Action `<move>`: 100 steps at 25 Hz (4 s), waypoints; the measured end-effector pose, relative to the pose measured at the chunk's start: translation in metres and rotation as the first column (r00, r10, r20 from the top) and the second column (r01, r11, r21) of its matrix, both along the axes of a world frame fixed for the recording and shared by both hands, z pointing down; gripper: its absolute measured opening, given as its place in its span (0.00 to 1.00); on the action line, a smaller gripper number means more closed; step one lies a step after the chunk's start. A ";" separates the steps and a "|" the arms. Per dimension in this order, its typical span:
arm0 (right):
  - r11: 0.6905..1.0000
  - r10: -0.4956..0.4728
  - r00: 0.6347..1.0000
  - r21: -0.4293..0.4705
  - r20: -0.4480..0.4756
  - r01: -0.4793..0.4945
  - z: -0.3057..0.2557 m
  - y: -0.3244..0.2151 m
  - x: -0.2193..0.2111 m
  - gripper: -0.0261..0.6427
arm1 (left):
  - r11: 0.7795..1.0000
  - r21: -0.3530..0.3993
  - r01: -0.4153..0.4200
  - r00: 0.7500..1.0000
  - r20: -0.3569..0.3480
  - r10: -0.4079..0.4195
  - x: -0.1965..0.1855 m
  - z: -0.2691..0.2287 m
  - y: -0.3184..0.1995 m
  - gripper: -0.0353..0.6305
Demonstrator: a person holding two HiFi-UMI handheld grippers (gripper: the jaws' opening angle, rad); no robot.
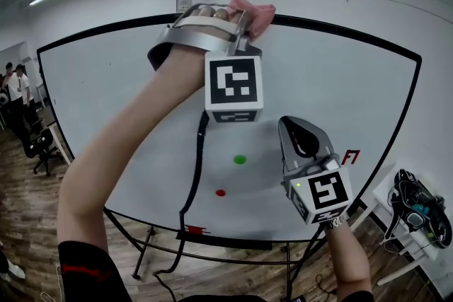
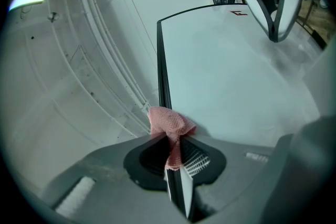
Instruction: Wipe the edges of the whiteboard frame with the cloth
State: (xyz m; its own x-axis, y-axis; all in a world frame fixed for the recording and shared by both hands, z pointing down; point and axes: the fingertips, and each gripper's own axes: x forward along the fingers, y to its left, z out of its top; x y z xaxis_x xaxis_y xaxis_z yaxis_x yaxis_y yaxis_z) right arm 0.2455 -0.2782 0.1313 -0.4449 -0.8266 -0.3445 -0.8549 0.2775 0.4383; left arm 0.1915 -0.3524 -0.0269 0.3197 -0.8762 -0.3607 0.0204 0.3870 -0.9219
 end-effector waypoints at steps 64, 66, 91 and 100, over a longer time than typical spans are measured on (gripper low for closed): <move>0.998 -0.069 0.997 0.003 -0.018 0.069 -0.003 0.011 0.127 0.04 | 0.997 0.007 0.083 0.996 -0.015 -0.083 0.106 -0.006 0.023 0.12; 0.998 -0.067 0.998 0.003 -0.019 0.067 -0.003 0.013 0.128 0.04 | 0.996 0.004 0.084 0.996 -0.013 -0.084 0.108 -0.006 0.024 0.12; 0.997 -0.079 0.997 0.001 -0.010 0.079 0.001 0.030 0.199 0.04 | 0.994 -0.007 0.107 0.994 -0.006 -0.107 0.174 -0.006 0.034 0.12; 0.997 -0.073 0.997 -0.005 -0.006 0.073 0.005 0.036 0.229 0.04 | 0.993 -0.013 0.120 0.993 -0.011 -0.120 0.195 -0.006 0.038 0.12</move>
State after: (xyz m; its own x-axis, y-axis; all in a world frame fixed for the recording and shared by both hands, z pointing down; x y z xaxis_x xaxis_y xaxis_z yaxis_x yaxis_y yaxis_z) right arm 0.4746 -0.2424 0.1365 -0.5062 -0.7936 -0.3377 -0.8295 0.3409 0.4423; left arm 0.3862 -0.3147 -0.0328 0.2073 -0.9123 -0.3532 0.0550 0.3713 -0.9269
